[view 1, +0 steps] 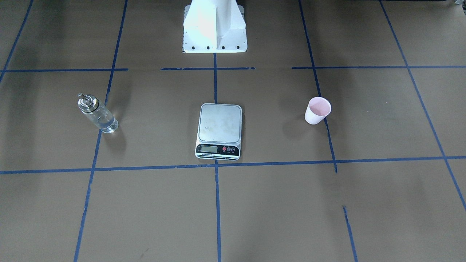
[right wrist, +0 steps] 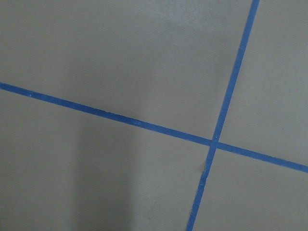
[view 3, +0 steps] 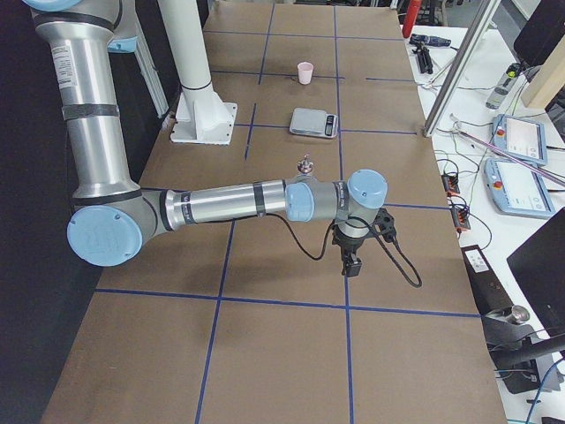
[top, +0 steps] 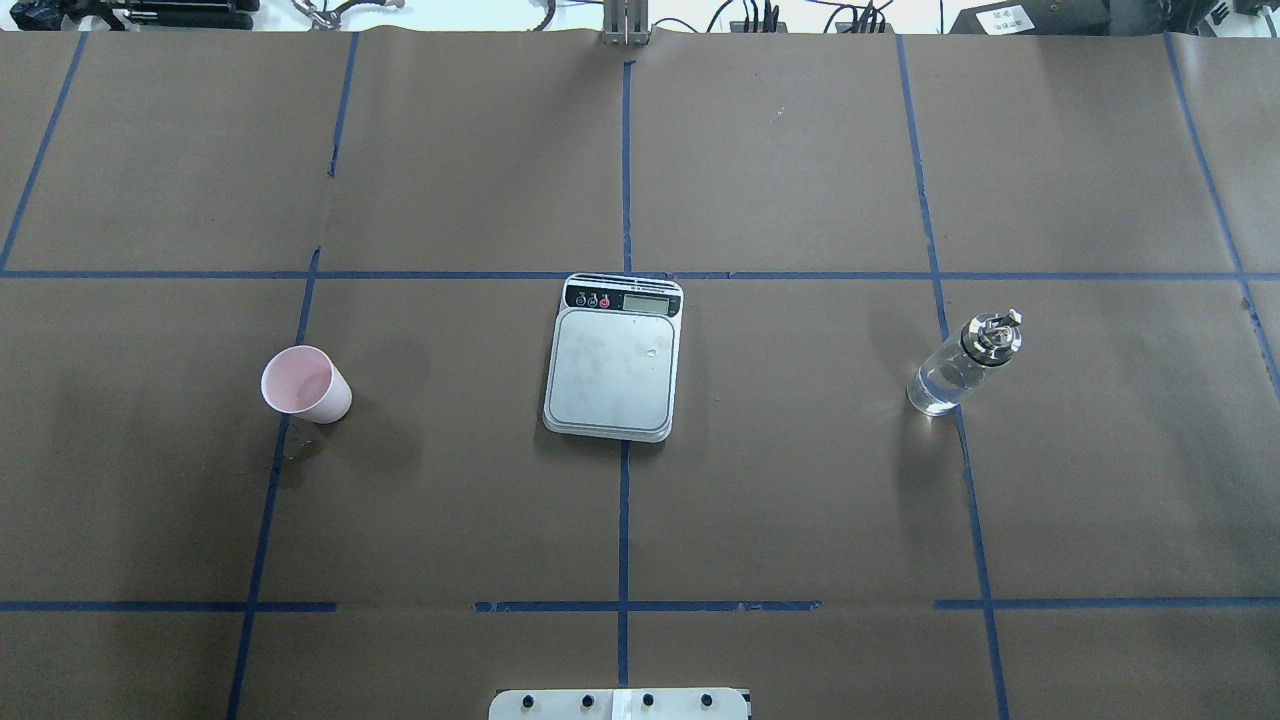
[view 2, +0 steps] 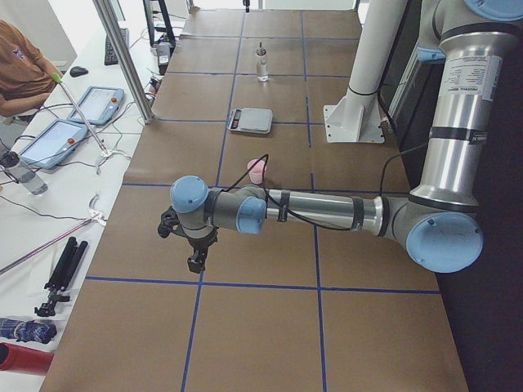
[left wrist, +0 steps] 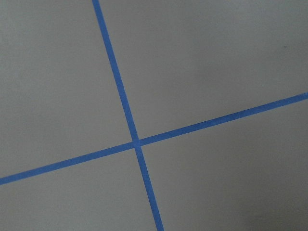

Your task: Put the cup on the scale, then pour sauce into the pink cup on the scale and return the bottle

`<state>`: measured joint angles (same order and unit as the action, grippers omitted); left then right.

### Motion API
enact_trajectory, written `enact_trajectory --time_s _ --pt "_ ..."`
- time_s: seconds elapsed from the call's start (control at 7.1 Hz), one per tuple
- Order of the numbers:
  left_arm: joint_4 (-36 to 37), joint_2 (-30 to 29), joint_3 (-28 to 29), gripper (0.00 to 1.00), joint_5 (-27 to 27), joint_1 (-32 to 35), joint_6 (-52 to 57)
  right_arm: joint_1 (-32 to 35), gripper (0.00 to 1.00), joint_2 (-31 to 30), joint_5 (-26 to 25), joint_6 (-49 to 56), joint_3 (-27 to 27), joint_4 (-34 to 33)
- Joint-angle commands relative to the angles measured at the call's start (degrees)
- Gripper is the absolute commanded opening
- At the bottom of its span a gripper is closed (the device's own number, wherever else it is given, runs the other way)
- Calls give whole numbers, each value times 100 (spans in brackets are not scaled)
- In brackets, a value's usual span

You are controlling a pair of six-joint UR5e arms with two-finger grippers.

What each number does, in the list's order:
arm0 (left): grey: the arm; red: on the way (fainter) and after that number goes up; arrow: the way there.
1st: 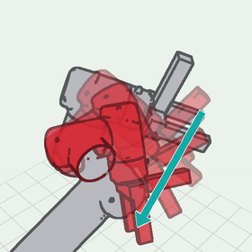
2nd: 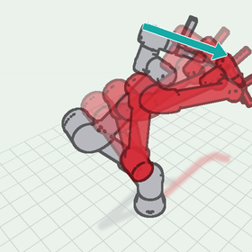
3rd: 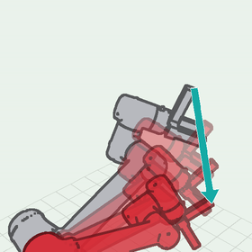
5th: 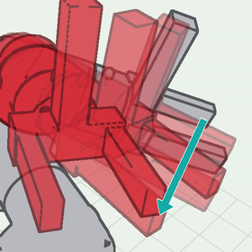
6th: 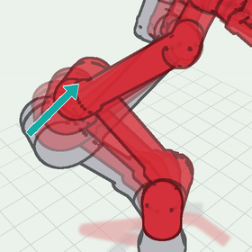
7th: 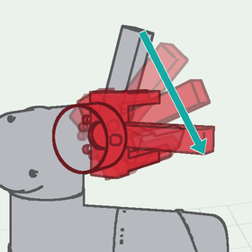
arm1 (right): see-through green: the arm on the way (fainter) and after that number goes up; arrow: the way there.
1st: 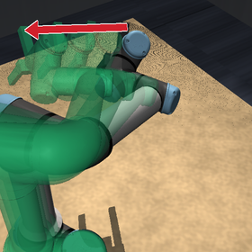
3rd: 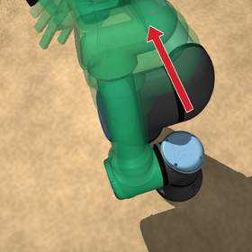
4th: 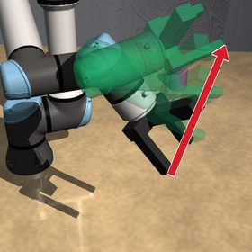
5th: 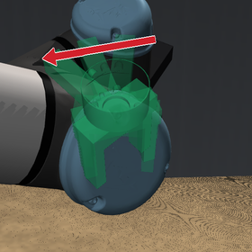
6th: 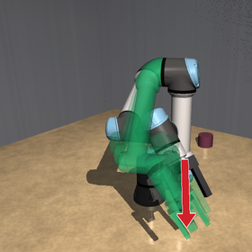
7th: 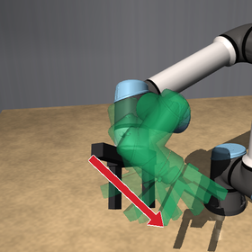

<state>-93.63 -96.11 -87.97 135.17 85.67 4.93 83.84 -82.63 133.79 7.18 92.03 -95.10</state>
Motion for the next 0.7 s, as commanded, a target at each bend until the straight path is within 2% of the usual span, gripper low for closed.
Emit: enact_trajectory --time_s 0.0,0.56 --pt "126 231 -280 100 -35 72 69 0 100 -69 111 -6 52 9" --pt "135 383 -432 100 -44 37 69 -26 100 -148 24 12 18 44"
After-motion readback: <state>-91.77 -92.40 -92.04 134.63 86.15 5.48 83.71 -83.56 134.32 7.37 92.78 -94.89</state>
